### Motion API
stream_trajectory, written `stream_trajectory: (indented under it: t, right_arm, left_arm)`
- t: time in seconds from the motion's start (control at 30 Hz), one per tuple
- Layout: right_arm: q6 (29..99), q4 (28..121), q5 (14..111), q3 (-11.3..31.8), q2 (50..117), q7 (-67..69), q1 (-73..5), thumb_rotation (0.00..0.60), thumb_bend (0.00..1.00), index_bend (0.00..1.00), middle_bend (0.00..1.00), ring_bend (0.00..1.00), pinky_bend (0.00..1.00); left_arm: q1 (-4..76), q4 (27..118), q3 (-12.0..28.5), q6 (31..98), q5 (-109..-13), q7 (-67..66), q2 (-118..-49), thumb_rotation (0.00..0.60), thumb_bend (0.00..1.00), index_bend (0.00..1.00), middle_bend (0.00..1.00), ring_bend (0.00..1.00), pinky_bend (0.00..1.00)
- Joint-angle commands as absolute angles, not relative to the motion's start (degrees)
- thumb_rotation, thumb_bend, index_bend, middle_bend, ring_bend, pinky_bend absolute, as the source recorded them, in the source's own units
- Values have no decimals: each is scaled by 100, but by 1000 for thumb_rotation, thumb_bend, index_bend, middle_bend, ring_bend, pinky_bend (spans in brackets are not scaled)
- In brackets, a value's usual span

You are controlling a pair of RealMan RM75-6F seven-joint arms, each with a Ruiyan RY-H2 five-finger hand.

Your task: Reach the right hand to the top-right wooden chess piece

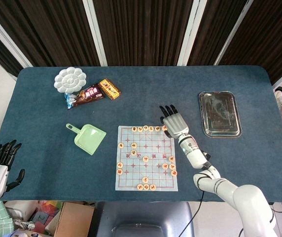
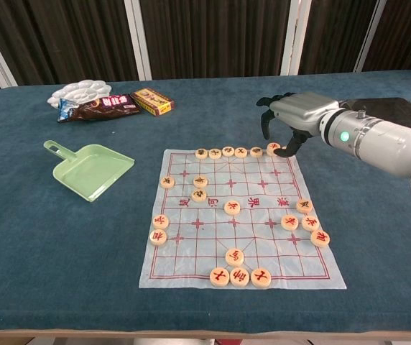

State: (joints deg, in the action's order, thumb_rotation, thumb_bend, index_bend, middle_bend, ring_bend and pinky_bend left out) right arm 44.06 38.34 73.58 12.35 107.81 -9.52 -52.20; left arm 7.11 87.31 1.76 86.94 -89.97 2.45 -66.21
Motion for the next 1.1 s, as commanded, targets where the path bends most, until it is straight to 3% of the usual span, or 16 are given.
stream_trajectory:
  t: [0.03, 0.2, 0.3, 0.5, 0.63, 0.8, 1.1]
  right_arm:
    - [4404, 3872, 7370, 1222, 10764, -932, -5215, 600, 462, 507, 118, 0, 0]
    - [4649, 4164, 7483, 1177, 10601, -893, -5131, 600, 462, 463, 117, 0, 0]
    - [5319, 4996, 7694, 1085, 10053, -922, -4787, 600, 462, 363, 100, 0, 0]
    - [7360, 8305, 8098, 472, 7871, -1642, -3158, 600, 461, 33, 0, 0, 0]
    - [8402, 9964, 7924, -347, 6588, -1937, -1788, 600, 407, 0, 0, 0, 0]
    - [9543, 9184, 8212, -723, 6744, -997, -654, 600, 362, 0, 0, 0, 0]
    - [9648, 8992, 8535, -617, 6686, -773, -380, 600, 351, 0, 0, 0, 0]
  left_arm:
    - [709, 8735, 173, 8699, -9006, 241, -6620, 600, 416, 0, 0, 0, 32]
    - [698, 8732, 156, 8751, -9073, 256, -6619, 600, 417, 0, 0, 0, 33]
    - [687, 8714, 155, 8783, -9091, 258, -6610, 600, 416, 0, 0, 0, 32]
    - [642, 8745, 170, 8844, -9052, 73, -6620, 600, 417, 0, 0, 0, 32]
    - [600, 8856, 145, 8872, -9055, -239, -6636, 600, 421, 0, 0, 0, 32]
    - [589, 8916, 82, 8900, -9190, -579, -6676, 600, 432, 0, 0, 0, 32]
    - [574, 9098, 96, 8792, -9045, -979, -6712, 600, 437, 0, 0, 0, 32]
